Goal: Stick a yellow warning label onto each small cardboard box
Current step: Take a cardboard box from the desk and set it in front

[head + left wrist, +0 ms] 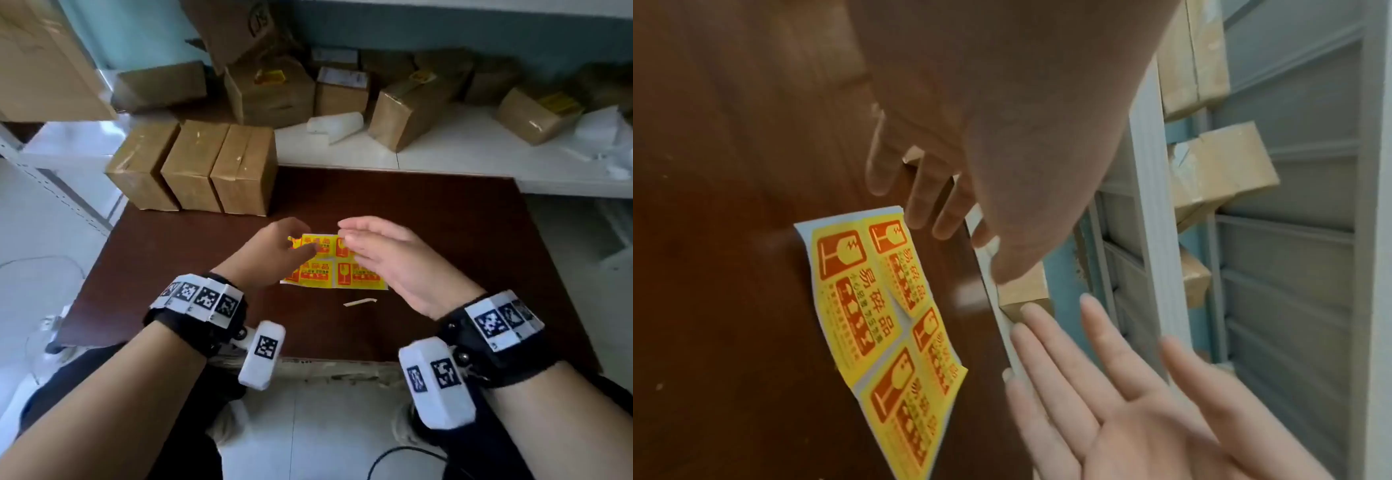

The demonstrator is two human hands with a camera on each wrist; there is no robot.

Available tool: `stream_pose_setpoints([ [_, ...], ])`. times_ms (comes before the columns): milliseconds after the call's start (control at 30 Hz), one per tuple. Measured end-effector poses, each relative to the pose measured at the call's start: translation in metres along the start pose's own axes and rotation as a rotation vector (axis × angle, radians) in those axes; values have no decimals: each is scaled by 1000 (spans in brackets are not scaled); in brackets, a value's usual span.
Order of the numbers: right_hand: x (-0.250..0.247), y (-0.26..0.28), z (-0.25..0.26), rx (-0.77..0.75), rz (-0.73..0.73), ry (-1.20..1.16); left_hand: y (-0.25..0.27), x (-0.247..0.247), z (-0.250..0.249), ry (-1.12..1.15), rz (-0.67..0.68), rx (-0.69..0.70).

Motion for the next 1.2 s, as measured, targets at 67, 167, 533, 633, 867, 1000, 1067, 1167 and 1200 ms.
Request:
stream_pose_setpoints([
  [67,-1,-14,-3,8,-81,118,-4,4,1,-95,31,-37],
  [167,10,-29,-13,13,-85,382,-6,12,5,-84,25,-93],
  [533,37,-33,-31,135,94,962,-10,7,6,-62,35,-25],
  [633,24,-37,-27,127,1,983,-7,-5,1,-46,-46,17],
  [867,2,-53,-8,115,-158,1055,-4,-43,4,148,-270,51],
  [1000,5,-76,20,-52,-199,820,-6,-69,15,249,-431,12],
  [1067,13,-87,36,-152,-155,679,-5,-79,21,275,-525,-12],
  [1167,31,-98,57,-224,-123,546,-4,-91,28,281,-648,-36],
  [1200,38,-102,62,-239,-112,526,-4,-93,30,278,-668,-44],
])
Point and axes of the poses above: each hand's wrist, its own y-axis away from the middle knuckle, its own x-axis out of the palm, z = x × y, the point moved 3 cm from there along -y, towards the middle knuckle, and after that the axes turned 9 degrees about x, right-handed, at the moved point
